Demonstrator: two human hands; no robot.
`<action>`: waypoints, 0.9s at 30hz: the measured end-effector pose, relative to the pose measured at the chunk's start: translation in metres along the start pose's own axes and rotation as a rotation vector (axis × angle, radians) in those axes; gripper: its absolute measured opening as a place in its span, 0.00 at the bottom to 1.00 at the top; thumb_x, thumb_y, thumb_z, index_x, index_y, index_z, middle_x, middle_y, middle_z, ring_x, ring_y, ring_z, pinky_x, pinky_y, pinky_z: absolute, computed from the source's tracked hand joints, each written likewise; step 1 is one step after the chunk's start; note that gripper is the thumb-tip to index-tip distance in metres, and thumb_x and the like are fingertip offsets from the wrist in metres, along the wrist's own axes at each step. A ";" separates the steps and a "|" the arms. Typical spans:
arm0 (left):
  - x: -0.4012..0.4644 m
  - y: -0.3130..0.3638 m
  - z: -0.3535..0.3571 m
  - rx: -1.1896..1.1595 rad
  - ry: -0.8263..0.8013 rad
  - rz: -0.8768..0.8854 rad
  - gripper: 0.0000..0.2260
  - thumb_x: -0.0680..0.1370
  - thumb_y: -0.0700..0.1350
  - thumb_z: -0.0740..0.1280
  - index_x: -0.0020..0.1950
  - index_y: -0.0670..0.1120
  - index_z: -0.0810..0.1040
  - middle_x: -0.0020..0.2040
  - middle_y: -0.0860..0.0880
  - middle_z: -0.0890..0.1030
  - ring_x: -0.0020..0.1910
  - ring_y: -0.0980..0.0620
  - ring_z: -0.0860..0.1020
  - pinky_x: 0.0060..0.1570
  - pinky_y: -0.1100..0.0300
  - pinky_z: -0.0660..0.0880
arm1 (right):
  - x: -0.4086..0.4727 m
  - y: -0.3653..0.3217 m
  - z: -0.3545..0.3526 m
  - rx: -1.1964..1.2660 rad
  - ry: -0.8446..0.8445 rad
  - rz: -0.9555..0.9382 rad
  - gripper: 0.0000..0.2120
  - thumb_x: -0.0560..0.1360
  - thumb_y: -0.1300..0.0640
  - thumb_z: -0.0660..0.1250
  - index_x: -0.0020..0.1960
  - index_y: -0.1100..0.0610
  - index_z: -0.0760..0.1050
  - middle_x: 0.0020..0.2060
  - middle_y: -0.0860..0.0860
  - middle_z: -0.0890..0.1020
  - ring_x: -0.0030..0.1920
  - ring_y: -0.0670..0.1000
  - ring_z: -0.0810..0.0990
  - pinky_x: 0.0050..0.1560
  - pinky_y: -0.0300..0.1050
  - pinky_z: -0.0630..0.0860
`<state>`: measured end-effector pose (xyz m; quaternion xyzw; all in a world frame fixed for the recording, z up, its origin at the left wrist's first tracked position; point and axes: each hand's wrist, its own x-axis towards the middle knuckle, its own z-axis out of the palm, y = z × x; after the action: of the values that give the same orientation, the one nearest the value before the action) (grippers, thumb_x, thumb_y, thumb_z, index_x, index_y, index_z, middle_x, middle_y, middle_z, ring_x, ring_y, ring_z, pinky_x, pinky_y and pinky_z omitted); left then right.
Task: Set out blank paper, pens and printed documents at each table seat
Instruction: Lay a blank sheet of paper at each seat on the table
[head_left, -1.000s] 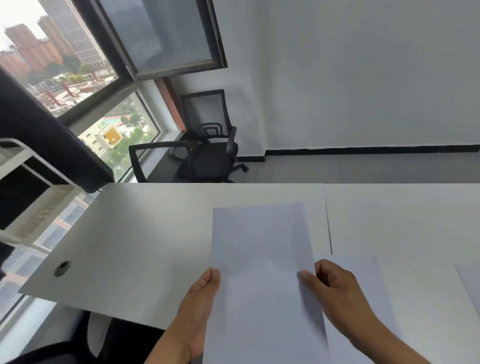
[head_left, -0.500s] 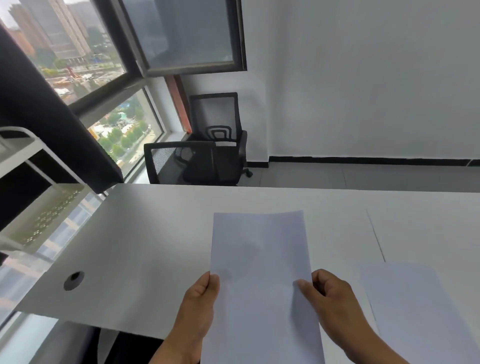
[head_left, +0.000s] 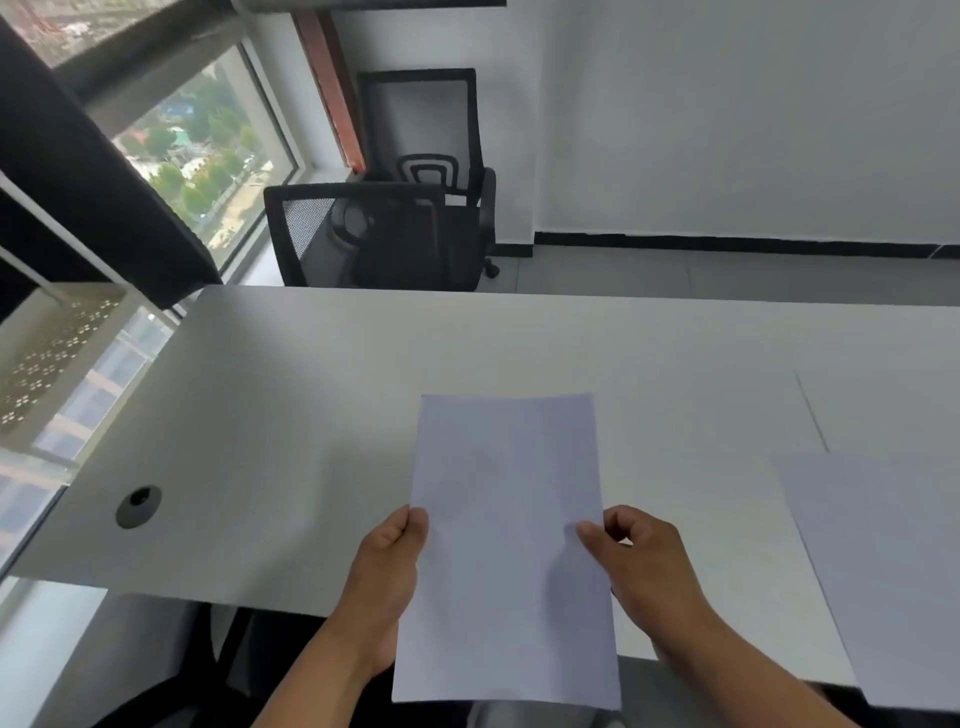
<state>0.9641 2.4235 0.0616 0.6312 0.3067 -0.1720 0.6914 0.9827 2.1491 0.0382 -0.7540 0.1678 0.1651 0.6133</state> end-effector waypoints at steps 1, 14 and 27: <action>0.000 -0.001 0.000 -0.032 -0.007 -0.018 0.18 0.91 0.50 0.60 0.56 0.54 0.90 0.60 0.48 0.90 0.57 0.48 0.89 0.45 0.58 0.86 | 0.002 0.001 0.000 -0.005 -0.005 -0.004 0.20 0.81 0.47 0.75 0.41 0.61 0.76 0.35 0.55 0.79 0.34 0.51 0.71 0.38 0.49 0.68; 0.038 -0.033 -0.032 -0.126 0.032 -0.129 0.16 0.91 0.51 0.61 0.66 0.48 0.86 0.62 0.45 0.89 0.59 0.45 0.89 0.46 0.53 0.87 | 0.036 0.032 0.036 -0.001 0.076 0.074 0.12 0.77 0.50 0.81 0.45 0.57 0.82 0.32 0.50 0.81 0.32 0.50 0.72 0.37 0.50 0.72; 0.061 -0.033 -0.053 -0.159 0.115 -0.145 0.08 0.89 0.50 0.65 0.53 0.60 0.81 0.41 0.68 0.87 0.38 0.71 0.84 0.31 0.73 0.78 | 0.057 0.054 0.029 -0.270 0.178 0.119 0.14 0.82 0.49 0.73 0.43 0.56 0.77 0.33 0.49 0.80 0.31 0.47 0.73 0.34 0.44 0.71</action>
<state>0.9783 2.4795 -0.0032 0.5592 0.4034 -0.1603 0.7063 1.0077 2.1643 -0.0401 -0.8297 0.2423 0.1548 0.4784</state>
